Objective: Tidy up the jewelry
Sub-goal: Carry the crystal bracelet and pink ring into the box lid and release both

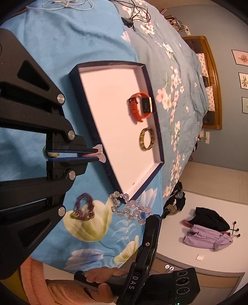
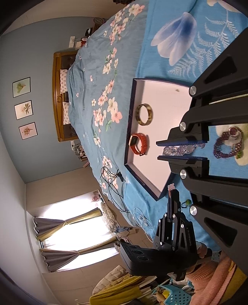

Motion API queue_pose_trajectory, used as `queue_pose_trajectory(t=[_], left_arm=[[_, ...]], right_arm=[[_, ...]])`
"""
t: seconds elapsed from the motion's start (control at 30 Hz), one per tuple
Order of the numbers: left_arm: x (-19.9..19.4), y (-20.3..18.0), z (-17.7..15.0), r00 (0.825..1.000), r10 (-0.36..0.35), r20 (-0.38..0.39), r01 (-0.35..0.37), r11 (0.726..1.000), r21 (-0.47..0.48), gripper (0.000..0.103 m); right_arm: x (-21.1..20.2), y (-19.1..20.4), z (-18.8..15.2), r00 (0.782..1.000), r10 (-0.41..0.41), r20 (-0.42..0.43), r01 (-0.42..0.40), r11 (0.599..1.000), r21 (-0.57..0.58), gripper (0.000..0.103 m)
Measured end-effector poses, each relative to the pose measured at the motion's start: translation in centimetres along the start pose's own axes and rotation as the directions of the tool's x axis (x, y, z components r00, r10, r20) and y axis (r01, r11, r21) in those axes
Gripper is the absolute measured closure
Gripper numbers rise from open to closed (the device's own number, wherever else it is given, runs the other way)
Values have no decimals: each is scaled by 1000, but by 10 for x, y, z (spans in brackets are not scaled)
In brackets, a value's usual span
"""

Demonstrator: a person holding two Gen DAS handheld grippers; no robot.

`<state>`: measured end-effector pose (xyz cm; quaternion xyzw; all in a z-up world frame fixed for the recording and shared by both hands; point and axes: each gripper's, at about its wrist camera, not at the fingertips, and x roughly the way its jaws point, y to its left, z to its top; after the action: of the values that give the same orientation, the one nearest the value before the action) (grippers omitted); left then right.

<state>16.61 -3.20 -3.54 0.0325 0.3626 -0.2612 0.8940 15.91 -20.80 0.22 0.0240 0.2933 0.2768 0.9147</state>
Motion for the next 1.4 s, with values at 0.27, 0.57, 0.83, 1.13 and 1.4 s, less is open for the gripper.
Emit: queue_pose_trajectory(t=[0.27, 0.57, 0.83, 1.13, 1.4], left_arm=[[5, 11, 18, 999, 30, 19, -30, 1000, 1, 100], [16, 21, 28, 998, 51, 21, -51, 999, -10, 100], [25, 30, 34, 997, 70, 19, -70, 997, -21, 100], [41, 38, 40, 996, 86, -3, -86, 996, -27, 100], [57, 46, 42, 995, 90, -40, -92, 995, -43, 100]], right_arm=[[12, -3, 19, 1000, -5, 21, 5, 1000, -5, 95], [26, -11, 29, 999, -22, 29, 22, 1000, 11, 95], [42, -19, 31, 999, -37, 9, 36, 999, 37, 95], [60, -27, 37, 999, -50, -12, 51, 998, 47, 95], [77, -33, 38, 998, -53, -37, 56, 996, 66, 95]])
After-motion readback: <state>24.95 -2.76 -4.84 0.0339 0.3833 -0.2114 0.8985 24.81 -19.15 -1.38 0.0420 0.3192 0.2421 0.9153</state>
